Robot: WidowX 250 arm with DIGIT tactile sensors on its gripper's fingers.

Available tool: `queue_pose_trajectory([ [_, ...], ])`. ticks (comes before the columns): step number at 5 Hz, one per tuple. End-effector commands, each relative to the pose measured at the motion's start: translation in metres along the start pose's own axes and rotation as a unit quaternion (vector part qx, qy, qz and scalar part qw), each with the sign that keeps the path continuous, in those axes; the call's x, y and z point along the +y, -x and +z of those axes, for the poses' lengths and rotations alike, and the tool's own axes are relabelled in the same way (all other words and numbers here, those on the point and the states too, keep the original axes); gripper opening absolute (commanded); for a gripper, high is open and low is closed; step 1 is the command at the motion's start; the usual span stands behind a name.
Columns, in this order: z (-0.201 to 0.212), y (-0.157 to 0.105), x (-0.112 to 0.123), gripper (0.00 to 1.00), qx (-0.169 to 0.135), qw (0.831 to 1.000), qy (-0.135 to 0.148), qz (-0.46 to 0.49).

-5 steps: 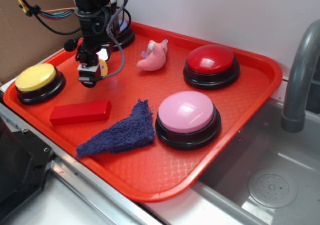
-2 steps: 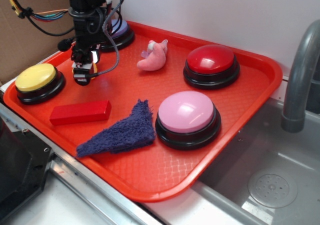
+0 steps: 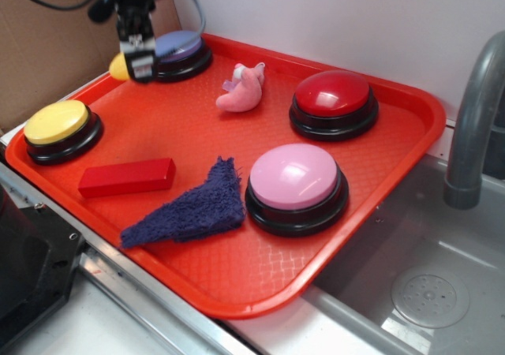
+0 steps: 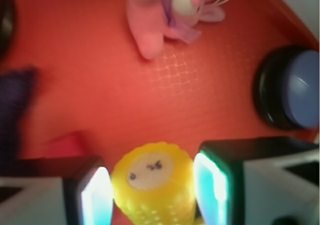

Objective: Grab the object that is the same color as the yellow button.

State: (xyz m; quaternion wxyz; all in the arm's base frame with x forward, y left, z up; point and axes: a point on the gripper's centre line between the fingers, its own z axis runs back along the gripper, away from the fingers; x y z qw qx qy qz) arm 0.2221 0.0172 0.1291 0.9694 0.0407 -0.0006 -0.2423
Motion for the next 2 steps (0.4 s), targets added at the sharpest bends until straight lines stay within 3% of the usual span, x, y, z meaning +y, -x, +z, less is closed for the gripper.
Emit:
queue_pose_trajectory([
  [1, 0.0824, -0.0068, -0.026, 0.0, -0.034, 0.977, -0.021, 0.21],
  [2, 0.0881, 0.0001, -0.0272, 0.0, -0.03, 0.958, -0.064, 0.279],
])
